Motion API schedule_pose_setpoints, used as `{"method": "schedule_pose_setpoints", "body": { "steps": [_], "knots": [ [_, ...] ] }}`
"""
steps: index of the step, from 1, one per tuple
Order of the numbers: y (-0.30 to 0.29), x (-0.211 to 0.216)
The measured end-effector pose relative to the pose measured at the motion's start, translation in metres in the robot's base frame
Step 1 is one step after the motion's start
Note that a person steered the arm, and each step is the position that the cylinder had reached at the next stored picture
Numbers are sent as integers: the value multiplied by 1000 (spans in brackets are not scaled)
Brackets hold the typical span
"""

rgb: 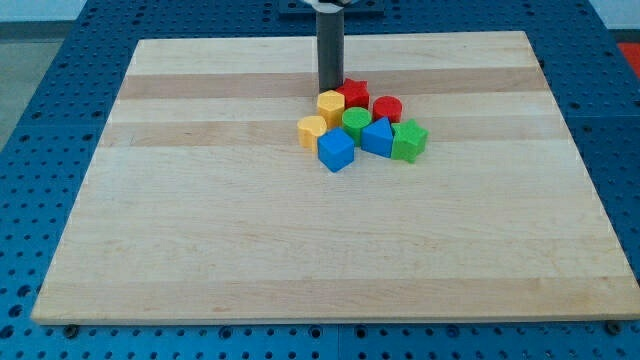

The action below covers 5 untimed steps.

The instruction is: Slide the group of blocks a bit left

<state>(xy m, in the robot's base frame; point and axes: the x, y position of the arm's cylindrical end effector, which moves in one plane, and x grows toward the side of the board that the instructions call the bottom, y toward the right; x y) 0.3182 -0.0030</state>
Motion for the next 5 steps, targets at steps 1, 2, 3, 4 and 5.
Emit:
{"method": "schedule_pose_setpoints", "body": {
  "steps": [1, 2, 3, 4, 5],
  "knots": [
    [0, 2],
    [0, 2],
    [-23, 2],
    [-92, 28],
    [-117, 103]
  ]
}}
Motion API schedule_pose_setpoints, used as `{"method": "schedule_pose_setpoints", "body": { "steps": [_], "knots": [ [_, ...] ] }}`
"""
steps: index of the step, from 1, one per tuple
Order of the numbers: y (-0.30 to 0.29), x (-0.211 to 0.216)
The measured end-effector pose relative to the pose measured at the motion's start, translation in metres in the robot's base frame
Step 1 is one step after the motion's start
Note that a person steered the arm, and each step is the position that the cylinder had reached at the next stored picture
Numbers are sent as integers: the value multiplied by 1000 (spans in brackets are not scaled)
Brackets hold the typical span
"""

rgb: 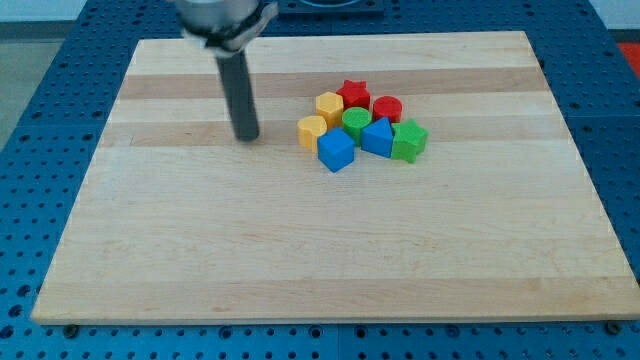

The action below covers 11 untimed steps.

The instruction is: Slide the group of blocks a bit left

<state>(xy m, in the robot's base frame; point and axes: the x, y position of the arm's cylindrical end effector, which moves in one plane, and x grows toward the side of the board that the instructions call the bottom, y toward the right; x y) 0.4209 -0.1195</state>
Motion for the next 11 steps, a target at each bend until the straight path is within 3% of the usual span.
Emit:
{"method": "schedule_pose_setpoints", "body": {
  "steps": [1, 2, 3, 4, 5, 7, 11],
  "knots": [
    [-7, 77],
    [65, 107],
    [180, 94],
    [245, 57],
    [269, 27],
    [249, -7],
    [221, -7]
  ]
}}
